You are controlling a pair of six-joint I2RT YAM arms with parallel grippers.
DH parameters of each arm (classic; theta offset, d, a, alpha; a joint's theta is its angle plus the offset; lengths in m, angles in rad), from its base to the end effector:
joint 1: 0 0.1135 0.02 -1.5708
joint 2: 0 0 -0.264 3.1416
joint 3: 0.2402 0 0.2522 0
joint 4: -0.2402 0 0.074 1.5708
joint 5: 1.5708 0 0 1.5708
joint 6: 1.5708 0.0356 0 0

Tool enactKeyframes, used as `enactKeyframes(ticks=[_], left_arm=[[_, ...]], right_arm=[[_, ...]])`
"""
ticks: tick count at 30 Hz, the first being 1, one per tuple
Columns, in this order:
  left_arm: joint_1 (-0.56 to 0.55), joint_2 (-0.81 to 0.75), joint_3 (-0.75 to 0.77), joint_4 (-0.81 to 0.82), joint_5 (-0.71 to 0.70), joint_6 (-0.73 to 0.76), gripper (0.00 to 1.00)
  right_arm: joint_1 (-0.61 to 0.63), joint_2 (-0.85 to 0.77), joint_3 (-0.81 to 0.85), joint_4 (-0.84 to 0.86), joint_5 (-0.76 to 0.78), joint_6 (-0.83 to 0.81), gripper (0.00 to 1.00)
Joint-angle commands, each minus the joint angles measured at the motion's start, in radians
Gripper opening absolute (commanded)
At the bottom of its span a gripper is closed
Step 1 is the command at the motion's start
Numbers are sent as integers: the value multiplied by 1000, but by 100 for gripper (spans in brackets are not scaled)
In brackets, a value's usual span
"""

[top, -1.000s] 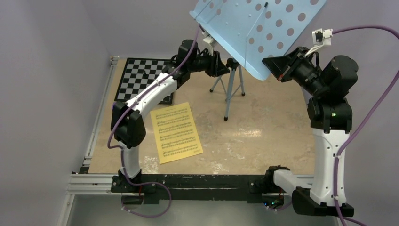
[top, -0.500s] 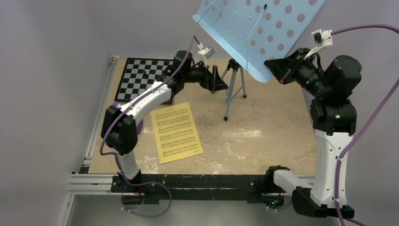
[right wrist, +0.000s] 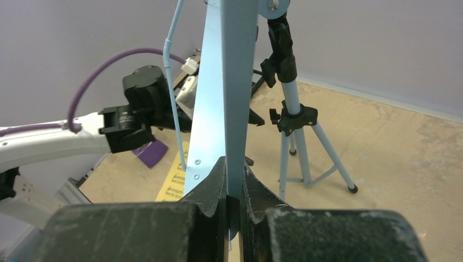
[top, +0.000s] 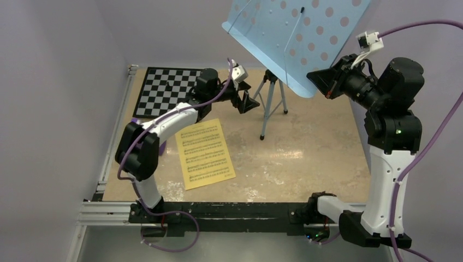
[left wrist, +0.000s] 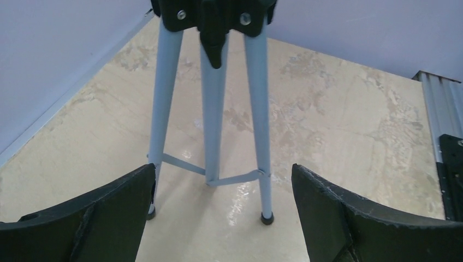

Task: Pack up the instrument practice props

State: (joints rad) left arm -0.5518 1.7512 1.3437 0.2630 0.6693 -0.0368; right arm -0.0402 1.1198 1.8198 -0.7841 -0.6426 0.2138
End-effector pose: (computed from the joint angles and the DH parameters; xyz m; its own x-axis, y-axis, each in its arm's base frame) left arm 0.3434 -0.2374 0.3165 -0.1569 0.0627 -0.9856 0.9288 0.3485 -0.1257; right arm 0.1565 0.0151 0.5462 -0.2018 0.1781 -0.9631 -0.5338 0.8044 0.2606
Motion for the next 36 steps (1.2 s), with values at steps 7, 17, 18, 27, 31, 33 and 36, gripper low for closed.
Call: enactKeyframes(ticks=[7, 17, 18, 27, 31, 33, 36], left_arm=[[-55, 223, 199, 263, 11, -23, 99], [-111, 335, 266, 284, 63, -90, 96], [-110, 333, 260, 291, 64, -109, 96], [-78, 266, 167, 337, 306, -192, 99], [-76, 268, 158, 340, 333, -171, 99], [-100, 274, 161, 350, 291, -165, 99], [-138, 288, 166, 363, 180, -144, 99]], right_arm=[[-4, 10, 68, -126, 35, -108, 0], [-4, 45, 106, -153, 31, -114, 0], [-4, 47, 111, -155, 32, -114, 0], [-4, 67, 146, -178, 35, -132, 0], [-4, 71, 148, -179, 37, -134, 0], [-4, 71, 143, -179, 37, -133, 0], [-4, 71, 138, -179, 35, -131, 0]])
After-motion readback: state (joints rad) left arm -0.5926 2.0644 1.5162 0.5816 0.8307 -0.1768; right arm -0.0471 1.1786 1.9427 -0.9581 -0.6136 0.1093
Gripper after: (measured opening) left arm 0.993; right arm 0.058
